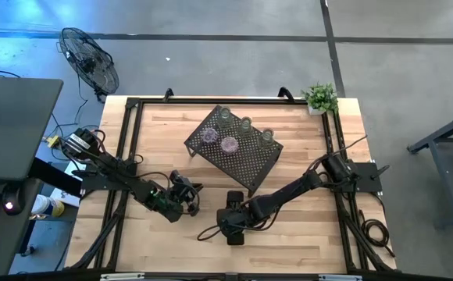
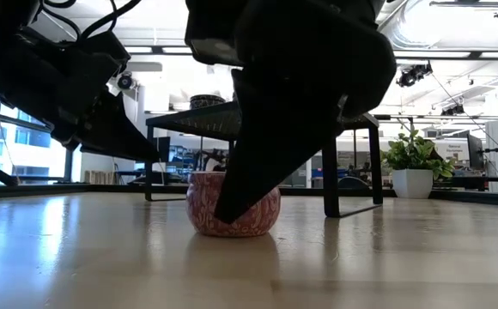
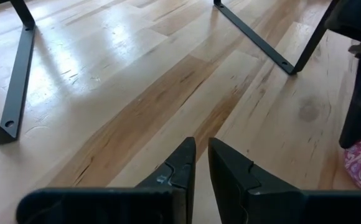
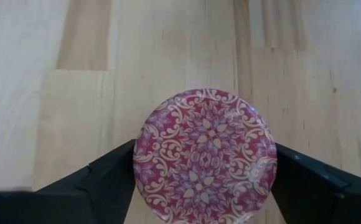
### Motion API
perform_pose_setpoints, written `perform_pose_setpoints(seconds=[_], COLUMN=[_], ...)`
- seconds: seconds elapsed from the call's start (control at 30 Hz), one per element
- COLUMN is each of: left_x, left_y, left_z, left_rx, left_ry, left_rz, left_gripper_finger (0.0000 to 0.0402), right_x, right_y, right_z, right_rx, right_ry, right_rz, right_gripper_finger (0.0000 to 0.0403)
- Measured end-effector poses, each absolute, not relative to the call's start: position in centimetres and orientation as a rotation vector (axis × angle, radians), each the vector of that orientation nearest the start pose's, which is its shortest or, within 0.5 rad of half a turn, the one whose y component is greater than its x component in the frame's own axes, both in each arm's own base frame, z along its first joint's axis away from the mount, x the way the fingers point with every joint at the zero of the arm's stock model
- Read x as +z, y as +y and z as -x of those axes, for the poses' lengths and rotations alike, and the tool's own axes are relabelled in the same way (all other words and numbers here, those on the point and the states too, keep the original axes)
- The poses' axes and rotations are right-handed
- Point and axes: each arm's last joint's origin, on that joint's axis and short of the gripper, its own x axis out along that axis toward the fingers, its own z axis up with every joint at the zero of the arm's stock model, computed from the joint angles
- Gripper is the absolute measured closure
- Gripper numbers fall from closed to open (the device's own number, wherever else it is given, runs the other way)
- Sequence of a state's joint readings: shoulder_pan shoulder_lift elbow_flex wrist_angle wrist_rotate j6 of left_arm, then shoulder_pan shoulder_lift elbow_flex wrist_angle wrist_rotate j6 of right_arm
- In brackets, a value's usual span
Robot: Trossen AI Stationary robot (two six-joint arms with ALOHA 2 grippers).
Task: Pick & Place candle stick holders
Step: Put the pink scented candle on the shelf
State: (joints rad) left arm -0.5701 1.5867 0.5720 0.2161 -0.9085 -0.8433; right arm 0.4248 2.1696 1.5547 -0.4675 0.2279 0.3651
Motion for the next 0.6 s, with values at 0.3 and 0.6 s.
perform_pose_setpoints(seconds=[0.3, 0.6], left_x=[13.0, 13.0], left_y=[-12.3, -12.3], left_z=[-23.5, -23.5], left_rx=[0.544, 0.537], left_ry=[0.396, 0.393], left_rz=[0.267, 0.277], left_gripper_finger=[0.0362, 0.0362], right_x=[17.3, 28.7], right_y=[18.2, 15.7], right_z=[-40.6, -36.0], right_rx=[0.021, -0.133], right_ry=[0.990, 0.814], right_rz=[-0.048, -0.234], right_gripper_finger=[0.0118, 0.0118])
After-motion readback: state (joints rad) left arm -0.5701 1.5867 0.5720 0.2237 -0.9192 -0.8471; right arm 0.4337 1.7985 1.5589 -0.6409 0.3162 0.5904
